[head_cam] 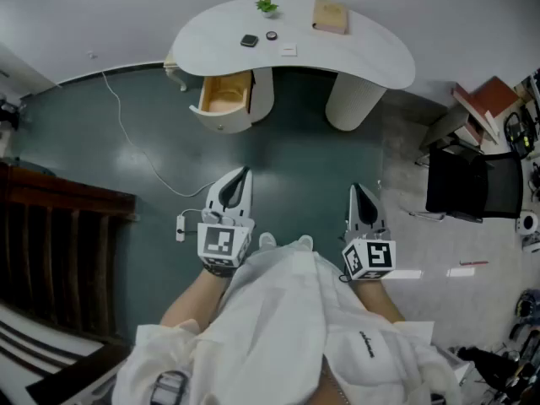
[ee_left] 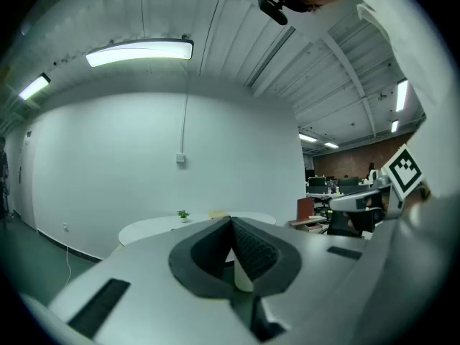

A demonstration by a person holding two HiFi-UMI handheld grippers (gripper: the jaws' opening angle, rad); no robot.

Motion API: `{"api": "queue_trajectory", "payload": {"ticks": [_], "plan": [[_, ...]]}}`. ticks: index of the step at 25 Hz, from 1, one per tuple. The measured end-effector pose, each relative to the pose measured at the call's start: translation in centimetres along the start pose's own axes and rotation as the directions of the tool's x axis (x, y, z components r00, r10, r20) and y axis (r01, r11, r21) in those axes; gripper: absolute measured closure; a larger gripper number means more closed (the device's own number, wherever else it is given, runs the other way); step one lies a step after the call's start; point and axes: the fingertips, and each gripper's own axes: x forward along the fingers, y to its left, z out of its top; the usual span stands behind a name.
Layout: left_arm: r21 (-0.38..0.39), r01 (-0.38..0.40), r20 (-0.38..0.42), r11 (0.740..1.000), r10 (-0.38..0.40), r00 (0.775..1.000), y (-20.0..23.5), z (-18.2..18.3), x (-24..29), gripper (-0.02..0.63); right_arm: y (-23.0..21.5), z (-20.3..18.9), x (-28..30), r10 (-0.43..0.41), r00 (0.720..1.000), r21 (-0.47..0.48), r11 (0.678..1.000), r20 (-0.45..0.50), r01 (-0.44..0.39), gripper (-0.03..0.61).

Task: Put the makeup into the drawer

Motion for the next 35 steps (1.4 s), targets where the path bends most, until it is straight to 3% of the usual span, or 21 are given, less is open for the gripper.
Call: {"api": "queue_trajectory", "payload": {"ticks": [27, 35], "plan": [[-0.006, 0.016, -0.005, 1.0, -0.016, 1.0, -0.9, 0.2, -0.2, 0.592, 0.3, -0.2, -0.2, 0.027, 1.0, 0.031, 0.999, 0.01, -0.028, 0.56], [-0.025, 0.048, -0.004, 0.999, -0.048, 0.999, -0.1, 0.0, -0.4, 0.591, 2.3, -0.4, 0.5, 0.067, 0.998, 0.03, 0.997, -0.006, -0.067, 0.56]]}}
